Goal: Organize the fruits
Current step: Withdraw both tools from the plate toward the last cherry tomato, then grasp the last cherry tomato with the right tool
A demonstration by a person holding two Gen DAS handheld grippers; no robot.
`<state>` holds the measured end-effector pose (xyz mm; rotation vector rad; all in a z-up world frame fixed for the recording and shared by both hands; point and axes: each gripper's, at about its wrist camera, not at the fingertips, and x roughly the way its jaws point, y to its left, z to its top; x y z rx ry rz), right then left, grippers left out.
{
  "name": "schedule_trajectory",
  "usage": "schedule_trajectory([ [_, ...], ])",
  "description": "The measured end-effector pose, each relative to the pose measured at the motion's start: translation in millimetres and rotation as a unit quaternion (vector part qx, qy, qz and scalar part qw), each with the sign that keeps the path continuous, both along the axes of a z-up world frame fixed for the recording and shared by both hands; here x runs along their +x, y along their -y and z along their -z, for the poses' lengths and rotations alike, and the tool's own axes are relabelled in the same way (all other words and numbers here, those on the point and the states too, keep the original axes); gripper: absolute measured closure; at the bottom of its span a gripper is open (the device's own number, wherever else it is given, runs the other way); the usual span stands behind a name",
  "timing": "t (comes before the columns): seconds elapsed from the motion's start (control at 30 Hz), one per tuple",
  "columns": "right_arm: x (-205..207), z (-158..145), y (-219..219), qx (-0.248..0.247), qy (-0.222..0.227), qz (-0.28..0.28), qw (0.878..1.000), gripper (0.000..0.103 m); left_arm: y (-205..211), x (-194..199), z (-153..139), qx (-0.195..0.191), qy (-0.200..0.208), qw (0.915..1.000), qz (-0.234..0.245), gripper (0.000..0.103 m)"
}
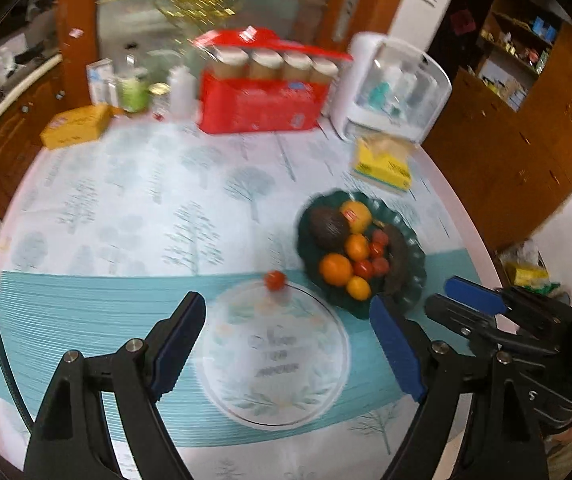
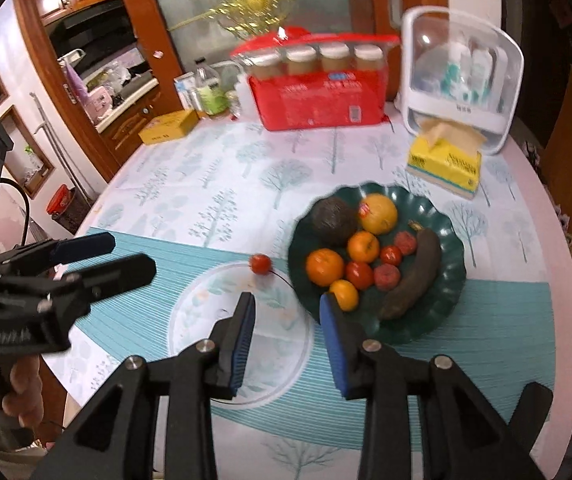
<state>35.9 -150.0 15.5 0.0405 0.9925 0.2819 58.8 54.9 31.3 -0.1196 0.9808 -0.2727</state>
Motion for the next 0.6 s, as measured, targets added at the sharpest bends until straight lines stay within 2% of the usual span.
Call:
schedule_trajectory([
  [0.13, 1.3, -27.4, -25.3, -0.006, 0.03, -0.014, 0.999, 0.063, -36.0, 0.5, -24.8, 0.009, 0.027, 0.9992, -0.028, 0.019],
  [0.2, 4.2, -38.4, -36.7, -0.011, 0.043, -0.018, 0.999, 0.062, -54.0, 2.2, -36.6, 0.021, 0.044, 0.9979, -0.043, 0.015],
  [0.37, 18.6, -60.8, -65.3, -0.028, 0.077, -0.024, 0.996, 0.058, -87.7, 15.3, -52.1, 0.036, 0.068, 0.995, -0.064, 0.014],
  [0.5, 34.3, -60.3, -82.9, -0.038, 0.085, -0.017, 0.996, 0.058, -102.1, 30.1, -50.3, 0.038, 0.073, 0.9942, -0.068, 0.014],
  [0.6, 50.2, -43.2, -93.0, -0.037, 0.07, -0.007, 0.997, 0.058, -108.9, 48.8, -36.4, 0.044, 0.071, 0.9942, -0.068, 0.014],
])
